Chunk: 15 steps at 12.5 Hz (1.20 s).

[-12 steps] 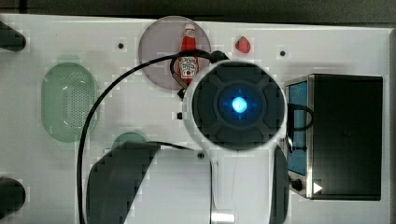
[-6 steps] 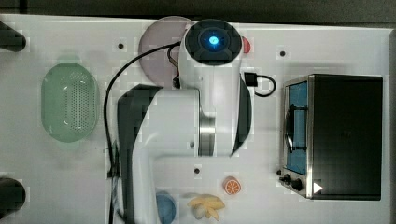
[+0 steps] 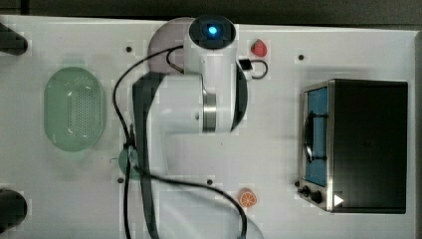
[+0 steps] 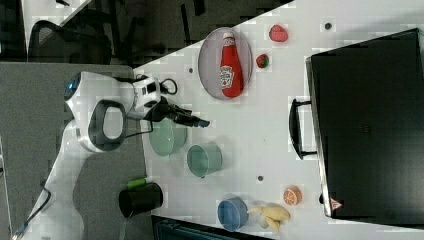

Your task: Pick ketchup from plate and place it on table.

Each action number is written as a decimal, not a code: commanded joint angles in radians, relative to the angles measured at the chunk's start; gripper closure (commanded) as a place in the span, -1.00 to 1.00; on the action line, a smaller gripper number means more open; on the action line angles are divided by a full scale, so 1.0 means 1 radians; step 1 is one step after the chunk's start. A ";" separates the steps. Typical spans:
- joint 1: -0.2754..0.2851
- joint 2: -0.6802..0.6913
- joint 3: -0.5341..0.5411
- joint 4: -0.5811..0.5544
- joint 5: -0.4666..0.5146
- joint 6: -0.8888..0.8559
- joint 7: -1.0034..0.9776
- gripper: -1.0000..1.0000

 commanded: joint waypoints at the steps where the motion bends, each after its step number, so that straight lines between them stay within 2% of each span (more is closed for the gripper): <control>1: -0.005 0.061 0.016 0.103 -0.015 0.052 -0.203 -1.00; 4: 0.022 0.174 0.016 0.175 -0.059 0.139 -0.287 -1.00; 8: 0.047 0.308 0.016 0.247 -0.171 0.297 -0.302 -1.00; 15: 0.054 0.489 0.013 0.317 -0.179 0.444 -0.302 -1.00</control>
